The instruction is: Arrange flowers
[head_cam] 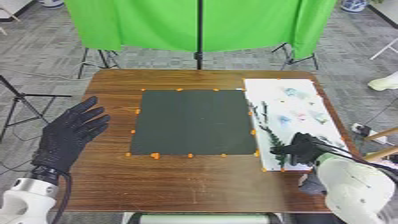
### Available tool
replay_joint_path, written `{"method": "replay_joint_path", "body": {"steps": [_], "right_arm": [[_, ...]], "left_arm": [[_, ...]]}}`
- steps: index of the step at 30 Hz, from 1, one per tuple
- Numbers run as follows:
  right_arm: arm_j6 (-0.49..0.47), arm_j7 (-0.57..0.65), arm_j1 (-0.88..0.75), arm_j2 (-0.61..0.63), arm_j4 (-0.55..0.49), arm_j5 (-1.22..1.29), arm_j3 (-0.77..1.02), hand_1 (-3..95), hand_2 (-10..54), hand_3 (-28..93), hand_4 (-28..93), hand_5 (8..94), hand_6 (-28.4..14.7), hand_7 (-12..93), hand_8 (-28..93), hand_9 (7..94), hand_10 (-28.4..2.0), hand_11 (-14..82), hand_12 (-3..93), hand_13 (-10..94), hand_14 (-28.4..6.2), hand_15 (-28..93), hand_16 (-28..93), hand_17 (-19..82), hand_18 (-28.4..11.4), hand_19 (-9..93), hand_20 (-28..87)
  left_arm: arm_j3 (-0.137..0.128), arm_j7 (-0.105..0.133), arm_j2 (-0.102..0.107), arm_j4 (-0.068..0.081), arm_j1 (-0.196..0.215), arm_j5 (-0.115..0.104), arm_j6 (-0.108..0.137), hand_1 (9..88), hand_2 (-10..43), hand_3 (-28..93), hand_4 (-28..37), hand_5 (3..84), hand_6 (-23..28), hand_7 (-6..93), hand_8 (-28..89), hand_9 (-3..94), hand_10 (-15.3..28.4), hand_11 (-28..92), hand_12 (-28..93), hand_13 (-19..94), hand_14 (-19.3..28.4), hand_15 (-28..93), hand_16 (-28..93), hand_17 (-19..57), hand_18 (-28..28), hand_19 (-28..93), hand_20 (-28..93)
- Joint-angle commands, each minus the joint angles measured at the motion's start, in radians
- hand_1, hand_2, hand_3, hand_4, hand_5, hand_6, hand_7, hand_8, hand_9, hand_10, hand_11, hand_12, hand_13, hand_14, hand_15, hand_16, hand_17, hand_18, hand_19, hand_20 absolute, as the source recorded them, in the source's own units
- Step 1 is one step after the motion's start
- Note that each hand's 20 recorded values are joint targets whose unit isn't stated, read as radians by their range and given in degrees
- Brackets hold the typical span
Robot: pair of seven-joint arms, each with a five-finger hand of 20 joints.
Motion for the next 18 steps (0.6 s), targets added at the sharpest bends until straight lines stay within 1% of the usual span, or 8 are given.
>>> {"method": "replay_joint_path", "body": {"steps": [1,4,7,9,11,13,15,18], "right_arm": [[-0.089,0.017,0.051,0.059,0.06,-0.081,-0.054,14.1,-8.3,58,-28,71.8,-0.2,55,-18,76.1,-12.6,65.1,40.7,69,-13.3,80,32,35,-20.8,92,25],[-0.171,0.019,0.064,0.066,0.064,-0.103,-0.085,13.7,-8.5,62,-28,71.3,-0.2,54,-18,75.7,-12.5,64.8,41.1,69,-13.1,79,32,35,-20.7,92,25],[-0.259,0.026,0.07,0.068,0.066,-0.114,-0.111,15.3,-9.4,67,-28,70.3,0.1,55,-19,74.8,-12.5,64.7,41.0,68,-12.9,79,32,34,-20.5,92,25],[-0.294,0.032,0.068,0.062,0.063,-0.09,-0.116,16.5,-9.5,67,-28,69.7,0.3,55,-19,74.3,-12.5,64.7,40.9,68,-12.8,79,32,34,-20.4,91,25],[-0.301,0.032,0.058,0.054,0.055,-0.07,-0.115,17.0,-9.5,66,-28,69.5,0.4,55,-19,74.2,-12.5,64.8,40.8,68,-12.8,79,32,34,-20.3,91,25],[-0.308,0.039,0.057,0.045,0.052,-0.053,-0.121,17.1,-9.4,64,-28,69.1,0.4,55,-19,74.0,-12.4,64.8,40.6,68,-12.9,79,32,34,-20.3,91,25],[-0.301,0.03,0.056,0.044,0.053,-0.069,-0.133,17.0,-8.8,63,-28,69.1,0.3,55,-19,74.0,-12.5,64.8,40.5,67,-12.9,79,32,34,-20.3,91,25],[-0.301,0.025,0.06,0.038,0.058,-0.095,-0.159,17.4,-8.8,62,-28,69.1,0.2,55,-20,74.0,-12.5,64.8,40.3,67,-13.0,79,32,34,-20.3,91,25]], "left_arm": [[0.005,-0.012,0.004,0.002,0.001,-0.005,-0.004,24.7,-2.1,71,-25.9,33.3,2.8,19.5,-11,29.8,12.2,26,15,23,15.4,40,-2,-8.0,21.7,47,8],[0.005,-0.008,0.005,-0.001,0.008,-0.006,0.001,24.7,-2.0,71,-25.9,33.3,2.8,19.4,-11,29.8,12.2,26,15,23,15.4,40,-2,-8.0,21.7,47,8],[-0.001,-0.017,0.004,-0.001,0.01,-0.007,-0.003,24.7,-2.0,71,-25.9,33.4,2.9,19.4,-11,29.8,12.2,26,15,23,15.4,40,-2,-8.0,21.7,47,8],[-0.005,-0.012,0.004,-0.002,0.013,-0.009,-0.002,24.7,-2.0,71,-25.9,33.4,2.9,19.4,-11,29.8,12.2,26,15,23,15.5,40,-2,-8.0,21.7,47,8],[-0.005,-0.01,0.004,-0.001,0.012,-0.008,0.003,24.6,-2.0,71,-25.8,33.4,2.9,19.3,-11,29.8,12.2,26,15,23,15.5,40,-2,-8.0,21.7,47,8],[-0.005,-0.014,0.005,-0.001,0.014,-0.009,0.006,24.6,-2.0,71,-25.8,33.4,2.9,19.3,-11,29.8,12.2,26,15,23,15.5,40,-2,-8.0,21.7,47,8],[-0.002,-0.019,0.006,0.002,0.008,-0.009,-0.006,24.6,-2.0,71,-25.8,33.4,2.9,19.3,-11,29.8,12.2,26,15,23,15.6,40,-2,-8.0,21.8,47,8],[0.003,-0.019,0.006,0.004,0.003,-0.007,-0.01,24.6,-2.0,71,-25.9,33.4,2.9,19.3,-11,29.9,12.3,26,15,23,15.6,40,-2,-8.0,21.8,47,8]]}}
